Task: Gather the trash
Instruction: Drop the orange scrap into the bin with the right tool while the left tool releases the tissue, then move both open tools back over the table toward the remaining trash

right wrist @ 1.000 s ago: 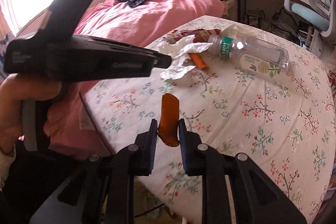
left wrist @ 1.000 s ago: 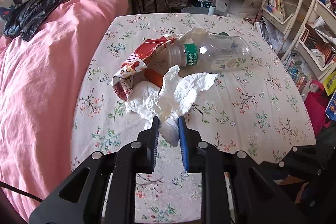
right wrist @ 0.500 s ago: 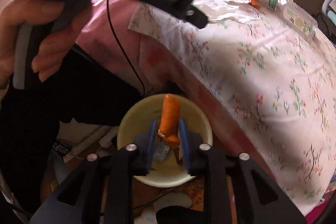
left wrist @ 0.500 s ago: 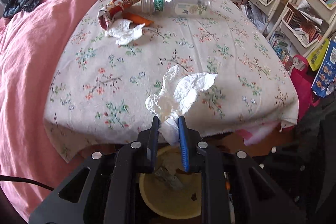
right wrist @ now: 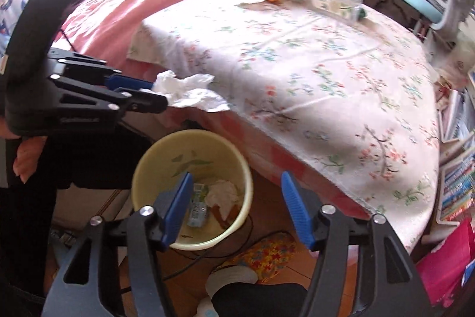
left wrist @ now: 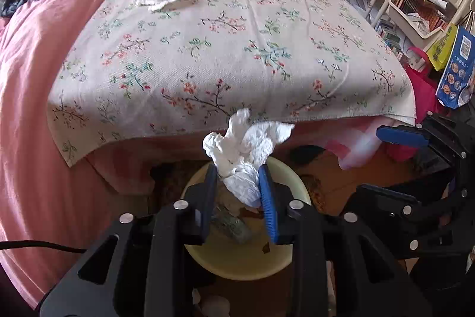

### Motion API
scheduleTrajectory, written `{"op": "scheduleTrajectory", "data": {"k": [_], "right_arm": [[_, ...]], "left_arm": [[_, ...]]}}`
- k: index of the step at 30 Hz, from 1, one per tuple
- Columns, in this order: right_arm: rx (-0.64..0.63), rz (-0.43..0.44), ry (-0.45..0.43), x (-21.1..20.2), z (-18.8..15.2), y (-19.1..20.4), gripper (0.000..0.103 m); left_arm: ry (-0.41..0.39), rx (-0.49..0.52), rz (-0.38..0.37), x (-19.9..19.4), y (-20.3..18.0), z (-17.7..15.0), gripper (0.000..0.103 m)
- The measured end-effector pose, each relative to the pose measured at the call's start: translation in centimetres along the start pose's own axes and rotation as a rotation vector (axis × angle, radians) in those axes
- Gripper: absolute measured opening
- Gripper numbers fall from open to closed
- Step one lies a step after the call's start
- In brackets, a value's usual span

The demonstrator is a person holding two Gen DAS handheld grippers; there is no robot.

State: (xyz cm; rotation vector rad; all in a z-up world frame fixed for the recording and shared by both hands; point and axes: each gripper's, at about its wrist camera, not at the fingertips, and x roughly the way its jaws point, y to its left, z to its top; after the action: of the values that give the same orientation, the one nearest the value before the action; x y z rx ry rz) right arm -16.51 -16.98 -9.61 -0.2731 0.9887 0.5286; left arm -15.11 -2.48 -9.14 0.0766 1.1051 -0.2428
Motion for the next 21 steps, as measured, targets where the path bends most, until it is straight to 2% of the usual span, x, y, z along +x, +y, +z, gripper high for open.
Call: {"op": "scheduleTrajectory", "data": {"k": [9, 14, 21], "right_arm": [[0.053, -0.063, -0.080, -0.5, 0.3, -1.6, 0.070], [0.076, -0.095, -0.113, -1.3, 0.2, -2.3, 0.073], [0.092, -0.104, -0.125, -1.6, 0.1, -2.8, 0.074]], "left_arm": [[-0.095, -0.028, 0.048, -1.0, 0.4, 1.1, 0.050], [-0.121, -0.052, 0.060, -1.1, 0.7, 1.5, 0.056], [-0.129, -0.060, 0.072, -1.2, 0.9, 1.6, 0.058]]}}
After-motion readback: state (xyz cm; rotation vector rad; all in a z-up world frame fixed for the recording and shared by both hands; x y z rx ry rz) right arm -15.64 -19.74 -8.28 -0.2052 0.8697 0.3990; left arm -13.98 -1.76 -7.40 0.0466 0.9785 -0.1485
